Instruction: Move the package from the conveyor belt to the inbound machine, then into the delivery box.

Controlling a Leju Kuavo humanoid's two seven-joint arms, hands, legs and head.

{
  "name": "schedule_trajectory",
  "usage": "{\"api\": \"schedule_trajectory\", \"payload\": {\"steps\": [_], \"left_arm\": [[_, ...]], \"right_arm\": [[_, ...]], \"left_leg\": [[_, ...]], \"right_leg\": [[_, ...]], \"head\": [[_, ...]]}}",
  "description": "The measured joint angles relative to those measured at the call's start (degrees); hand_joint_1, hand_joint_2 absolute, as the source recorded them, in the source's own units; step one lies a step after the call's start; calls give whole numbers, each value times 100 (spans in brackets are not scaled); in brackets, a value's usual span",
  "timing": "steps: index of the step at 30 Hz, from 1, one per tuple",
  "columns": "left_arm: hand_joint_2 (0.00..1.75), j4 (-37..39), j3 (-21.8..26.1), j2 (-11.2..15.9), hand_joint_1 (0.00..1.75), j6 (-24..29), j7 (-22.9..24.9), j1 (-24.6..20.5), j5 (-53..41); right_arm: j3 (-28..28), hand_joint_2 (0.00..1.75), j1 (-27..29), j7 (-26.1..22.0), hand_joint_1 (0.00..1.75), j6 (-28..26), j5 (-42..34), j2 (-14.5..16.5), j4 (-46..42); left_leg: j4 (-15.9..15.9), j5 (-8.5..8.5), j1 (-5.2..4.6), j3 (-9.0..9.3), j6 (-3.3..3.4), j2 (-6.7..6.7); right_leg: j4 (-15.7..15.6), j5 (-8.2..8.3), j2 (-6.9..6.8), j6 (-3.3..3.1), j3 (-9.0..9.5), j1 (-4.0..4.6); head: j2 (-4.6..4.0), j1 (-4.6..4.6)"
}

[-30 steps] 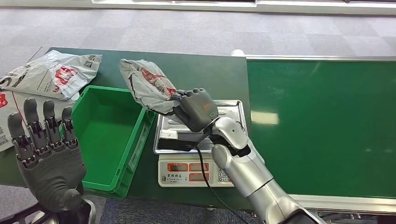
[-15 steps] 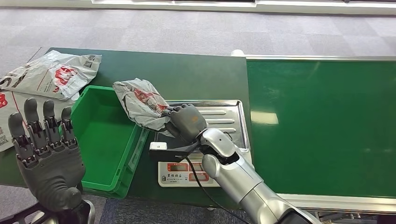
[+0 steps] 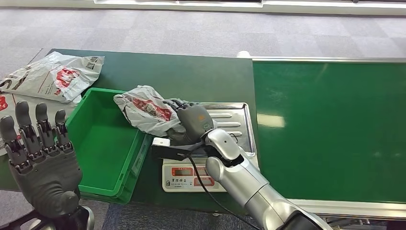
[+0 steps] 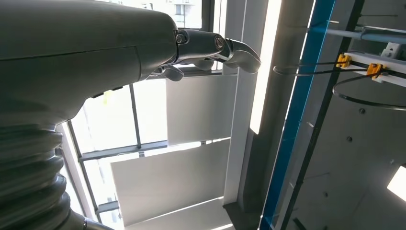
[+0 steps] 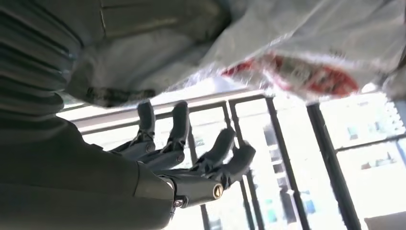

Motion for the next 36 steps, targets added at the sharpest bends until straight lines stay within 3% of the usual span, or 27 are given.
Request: {"api": "schedule_trajectory", "payload": {"steps": [4,8,18,24,26,28,31,32,34,36], "left_arm": [[175,-38,31,-2,0,88,0,9,-49],[175,-55,58,-4,0,205,0,15,-147],[175,-88,87,-11,0,389,1,22,-371],[175,-104,87,-11,0,569,-1,22,-625],[175,-103,74,2,0,844,-2,15,-877],[175,-25,-57,100,0,1794,40,-94,-1804],[175,600,-626,457,0,3781,664,-617,-4838],[175,956,-843,575,0,4049,996,-857,-6038],[175,1671,-1185,739,0,4089,1431,-1299,-7995],[175,2224,-1392,841,0,3999,1557,-1602,-8952]], "right_arm": [[-65,0,-2,268,0,-454,-97,-46,-521],[-293,0,100,350,0,-483,-510,-173,-1423],[-1280,0,560,-188,0,-141,-1966,-526,-3509],[-1742,0,783,-357,0,-80,-2138,-576,-4088],[-1824,0,838,-397,0,-129,-2138,-585,-4210],[-1937,0,958,-492,0,-298,-2130,-587,-4380],[-2185,0,1289,-723,0,-561,-2133,-585,-4773],[-2260,0,1413,-808,0,-587,-2144,-579,-4909],[-2364,0,1608,-939,0,-591,-2164,-554,-5125],[-2429,0,1726,-1003,0,-589,-2172,-525,-5258]], "left_leg": [[1,0,0,2,0,1],[1,0,0,0,0,1],[1,-1,-4,2,0,0],[1,-2,-5,4,-1,3],[1,-2,-5,6,-1,3],[2,-2,-4,7,-1,-4],[3,0,-4,7,2,-36],[2,1,-4,5,2,-44],[2,2,-4,2,2,-37],[2,3,-5,2,0,-7]], "right_leg": [[0,0,2,-1,-2,-1],[0,0,1,-1,-4,-1],[-1,0,2,-1,-3,-4],[-1,1,3,-1,-4,-2],[-1,1,4,-2,-5,-2],[-2,0,-4,-1,-5,-2],[-5,-5,-41,4,6,-3],[-5,-5,-51,5,12,-3],[-4,5,-44,-1,13,-5],[-4,18,-9,-3,1,-6]], "head": [[0,0],[0,0],[0,0],[0,0],[0,-1],[0,-2],[0,0],[0,0],[0,0],[0,0]]}}
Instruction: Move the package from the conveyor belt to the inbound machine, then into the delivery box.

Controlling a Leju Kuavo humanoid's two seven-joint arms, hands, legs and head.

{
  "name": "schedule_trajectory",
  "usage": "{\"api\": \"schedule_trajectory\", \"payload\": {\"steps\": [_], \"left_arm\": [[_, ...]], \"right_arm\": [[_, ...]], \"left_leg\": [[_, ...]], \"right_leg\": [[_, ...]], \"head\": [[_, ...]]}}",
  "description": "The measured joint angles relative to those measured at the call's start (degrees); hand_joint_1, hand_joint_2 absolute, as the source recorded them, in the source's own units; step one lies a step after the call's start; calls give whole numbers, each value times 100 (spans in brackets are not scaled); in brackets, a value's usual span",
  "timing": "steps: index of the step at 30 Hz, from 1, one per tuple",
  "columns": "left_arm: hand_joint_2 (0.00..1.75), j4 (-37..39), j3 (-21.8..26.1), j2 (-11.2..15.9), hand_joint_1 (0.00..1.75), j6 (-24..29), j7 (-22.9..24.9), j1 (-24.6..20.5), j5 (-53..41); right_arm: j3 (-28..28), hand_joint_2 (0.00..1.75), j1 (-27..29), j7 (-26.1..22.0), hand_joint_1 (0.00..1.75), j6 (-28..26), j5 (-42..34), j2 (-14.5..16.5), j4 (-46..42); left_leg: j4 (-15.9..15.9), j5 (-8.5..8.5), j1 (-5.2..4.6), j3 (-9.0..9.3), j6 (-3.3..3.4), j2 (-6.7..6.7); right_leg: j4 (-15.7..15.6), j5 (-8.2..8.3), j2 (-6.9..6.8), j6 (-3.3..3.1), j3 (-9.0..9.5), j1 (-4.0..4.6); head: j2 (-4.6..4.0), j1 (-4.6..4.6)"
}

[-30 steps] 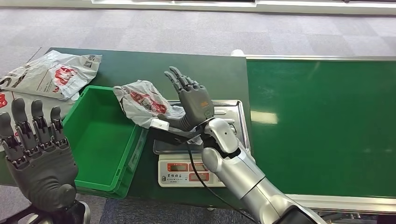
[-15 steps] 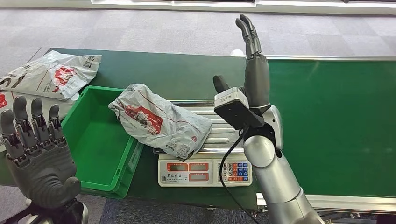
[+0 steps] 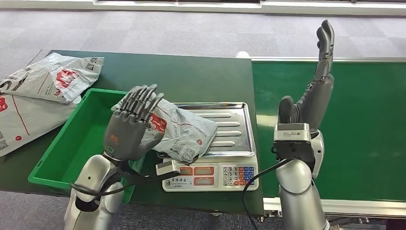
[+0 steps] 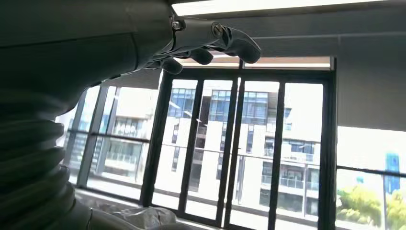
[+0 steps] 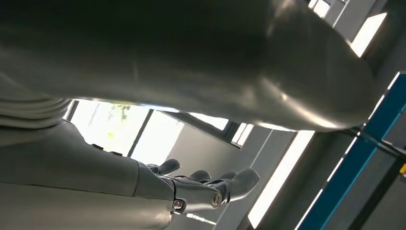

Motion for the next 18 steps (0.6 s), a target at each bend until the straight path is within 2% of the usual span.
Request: {"api": "schedule_trajectory", "payload": {"steps": [3,6,11,18], "left_arm": [[175,583,-247,138,0,-263,239,-370,365],[175,1496,-619,321,0,-497,482,-1003,472],[175,3325,-1085,528,0,-498,272,-1951,535],[175,4680,-1508,661,0,-497,363,-2511,351]], "right_arm": [[-74,0,85,1,0,32,24,27,-91],[-125,0,110,85,0,126,89,98,-102],[-229,0,218,85,0,152,119,235,-91],[-356,0,388,28,0,182,155,345,-91]], "left_leg": [[2,1,-1,1,1,20],[3,7,-1,-2,1,11],[1,13,-1,0,-7,21],[0,10,-1,-2,-6,18]], "right_leg": [[0,6,19,5,-9,-1],[0,6,11,5,-7,1],[1,11,24,-1,-9,4],[2,6,23,1,-7,3]], "head": [[0,-1],[0,-1],[0,0],[0,0]]}}
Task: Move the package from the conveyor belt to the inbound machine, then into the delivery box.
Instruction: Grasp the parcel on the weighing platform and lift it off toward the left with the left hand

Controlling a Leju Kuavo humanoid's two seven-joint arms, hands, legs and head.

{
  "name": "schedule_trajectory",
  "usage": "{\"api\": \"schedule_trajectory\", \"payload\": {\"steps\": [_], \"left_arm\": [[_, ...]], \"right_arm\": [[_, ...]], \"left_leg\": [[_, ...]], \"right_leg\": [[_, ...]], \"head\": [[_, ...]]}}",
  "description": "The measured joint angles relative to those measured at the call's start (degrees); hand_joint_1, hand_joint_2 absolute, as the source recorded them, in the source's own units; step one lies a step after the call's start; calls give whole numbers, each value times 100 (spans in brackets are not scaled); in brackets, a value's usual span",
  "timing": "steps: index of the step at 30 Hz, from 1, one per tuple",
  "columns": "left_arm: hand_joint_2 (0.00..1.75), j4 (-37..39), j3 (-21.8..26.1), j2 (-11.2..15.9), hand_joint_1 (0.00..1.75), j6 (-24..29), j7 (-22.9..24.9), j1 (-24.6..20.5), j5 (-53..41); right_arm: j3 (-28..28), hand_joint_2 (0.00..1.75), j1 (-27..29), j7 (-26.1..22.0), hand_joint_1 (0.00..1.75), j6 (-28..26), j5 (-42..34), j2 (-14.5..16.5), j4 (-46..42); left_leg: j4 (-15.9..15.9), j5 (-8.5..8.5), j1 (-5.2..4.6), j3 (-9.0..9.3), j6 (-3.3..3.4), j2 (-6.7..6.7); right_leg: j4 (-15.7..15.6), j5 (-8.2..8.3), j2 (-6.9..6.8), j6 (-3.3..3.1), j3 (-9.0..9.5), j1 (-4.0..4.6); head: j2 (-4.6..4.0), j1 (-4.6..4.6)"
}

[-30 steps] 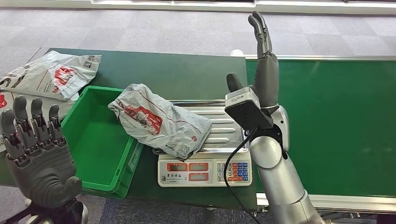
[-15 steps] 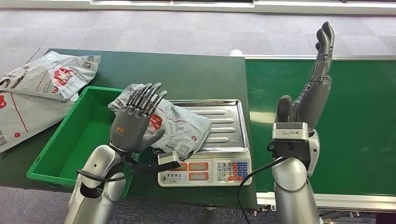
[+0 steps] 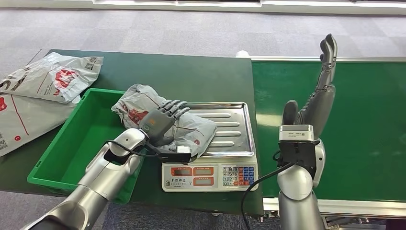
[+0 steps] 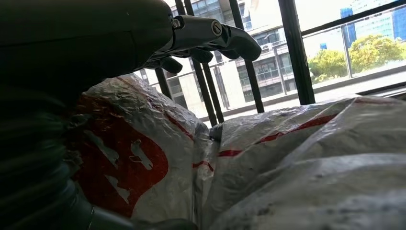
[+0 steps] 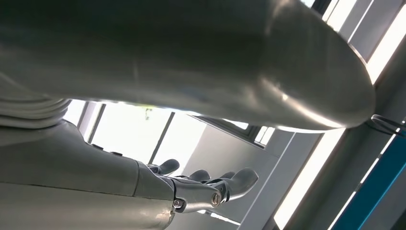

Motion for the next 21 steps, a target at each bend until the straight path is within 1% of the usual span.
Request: {"api": "schedule_trajectory", "payload": {"steps": [1,3,5,10,13,18,21], "left_arm": [[175,164,-84,1,0,-37,64,-72,-74],[175,479,-282,-8,87,-108,139,-220,-208],[175,755,-478,-19,175,-193,106,-358,-273],[175,1260,-811,-43,175,-432,-169,-611,-232],[175,1437,-919,-50,175,-459,-212,-689,-214],[175,1579,-1002,-80,175,-459,-218,-774,-209],[175,1631,-1033,-99,175,-474,-240,-806,-203]], "right_arm": [[-18,0,9,-1,0,4,19,19,0],[-64,0,19,4,0,-1,55,54,0],[-85,0,20,14,0,-14,81,81,0],[-87,0,19,51,0,-65,127,113,0],[-87,0,19,58,0,-82,132,133,0],[-87,0,17,58,0,-83,134,161,0],[-87,0,18,58,0,-92,136,167,0]], "left_leg": [[-1,-2,0,2,2,-1],[-3,-7,0,12,6,-6],[-5,-15,-1,33,11,-10],[-10,-44,-1,79,18,-27],[-12,-78,-1,103,13,-30],[-10,-33,0,150,-2,-23],[-10,-34,0,161,-6,-14]], "right_leg": [[0,-2,-2,1,4,0],[0,-9,-8,2,20,-2],[-1,-17,-15,4,45,-2],[-5,-53,-39,6,125,-2],[-6,-94,-41,1,167,-2],[-5,-34,-26,-1,176,-1],[-4,-33,-11,-2,169,-1]], "head": [[0,0],[0,0],[0,-1],[0,-1],[0,0],[0,0],[0,-1]]}}
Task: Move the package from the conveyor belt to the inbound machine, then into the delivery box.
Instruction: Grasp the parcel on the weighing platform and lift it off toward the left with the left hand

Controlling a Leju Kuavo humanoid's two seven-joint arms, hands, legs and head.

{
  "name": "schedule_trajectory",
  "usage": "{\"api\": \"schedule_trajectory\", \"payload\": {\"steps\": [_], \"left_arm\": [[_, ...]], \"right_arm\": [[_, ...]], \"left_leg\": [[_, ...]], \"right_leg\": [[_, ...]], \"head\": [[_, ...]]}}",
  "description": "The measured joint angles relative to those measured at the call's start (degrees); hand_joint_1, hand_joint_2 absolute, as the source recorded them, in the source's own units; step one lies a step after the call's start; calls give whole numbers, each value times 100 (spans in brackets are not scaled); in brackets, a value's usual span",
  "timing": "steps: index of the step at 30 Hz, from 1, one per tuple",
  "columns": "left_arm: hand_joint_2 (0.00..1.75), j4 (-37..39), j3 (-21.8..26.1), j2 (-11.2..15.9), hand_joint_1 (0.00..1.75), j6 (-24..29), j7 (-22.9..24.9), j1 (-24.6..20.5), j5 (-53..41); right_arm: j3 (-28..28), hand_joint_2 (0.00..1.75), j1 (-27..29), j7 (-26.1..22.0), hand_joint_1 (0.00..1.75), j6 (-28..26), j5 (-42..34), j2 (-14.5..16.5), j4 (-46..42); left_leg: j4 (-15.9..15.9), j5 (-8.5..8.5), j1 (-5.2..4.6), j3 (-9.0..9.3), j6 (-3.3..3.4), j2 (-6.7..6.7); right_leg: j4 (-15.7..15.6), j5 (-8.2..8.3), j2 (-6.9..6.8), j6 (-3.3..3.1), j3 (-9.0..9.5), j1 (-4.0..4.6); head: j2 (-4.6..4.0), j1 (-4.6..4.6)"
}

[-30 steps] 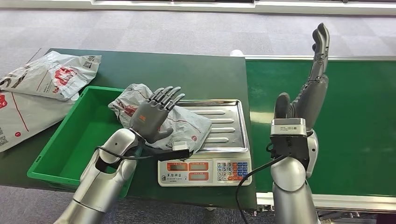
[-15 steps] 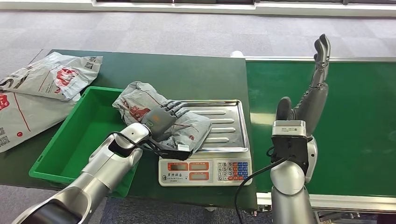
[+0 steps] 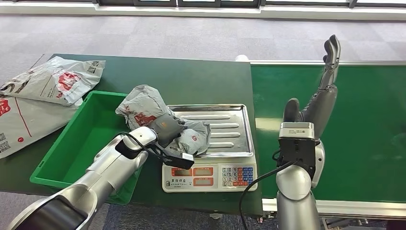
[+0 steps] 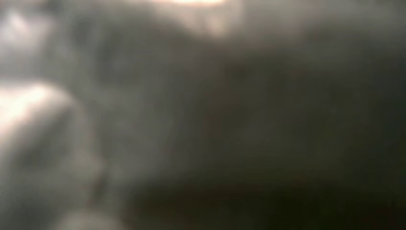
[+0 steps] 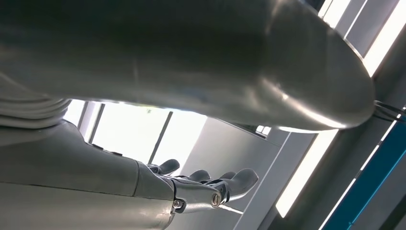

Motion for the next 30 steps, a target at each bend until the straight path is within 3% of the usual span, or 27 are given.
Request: {"api": "schedule_trajectory", "payload": {"steps": [11,13,15,18,21,25,30], "left_arm": [[175,134,-115,11,175,-125,-218,-156,119],[175,140,-134,20,175,42,-227,-179,199],[175,97,-144,36,175,566,-141,-167,376],[175,-212,-49,105,175,1687,294,-92,571],[175,-689,120,184,175,2169,766,-57,447],[175,-1587,626,294,175,3076,2023,196,-597],[175,-3027,1722,538,175,3115,3036,584,-915]], "right_arm": [[-77,0,19,67,0,-51,15,-2,-4],[-113,0,33,72,0,-42,35,-1,-14],[-163,0,79,73,0,-27,69,-1,-58],[-283,0,260,61,0,30,143,6,-228],[-396,0,426,40,0,90,191,35,-402],[-476,0,559,38,0,97,285,96,-539],[-481,0,601,57,0,35,325,127,-554]], "left_leg": [[-8,-17,3,2,-8,3],[-8,-16,3,1,-8,4],[-8,-14,3,-5,-10,4],[-6,0,4,-42,-13,-2],[-6,10,4,-72,-10,-16],[-6,8,3,-92,-11,-13],[-8,5,6,-105,-13,-5]], "right_leg": [[0,-19,2,-12,-5,3],[0,-19,3,-12,-9,3],[0,-18,2,-13,-19,3],[1,-10,-3,-13,-52,5],[2,-6,-14,-10,-73,5],[3,-6,-8,-10,-95,4],[3,-8,2,-11,-112,7]], "head": [[0,1],[0,1],[0,0],[0,0],[0,1],[0,1],[0,1]]}}
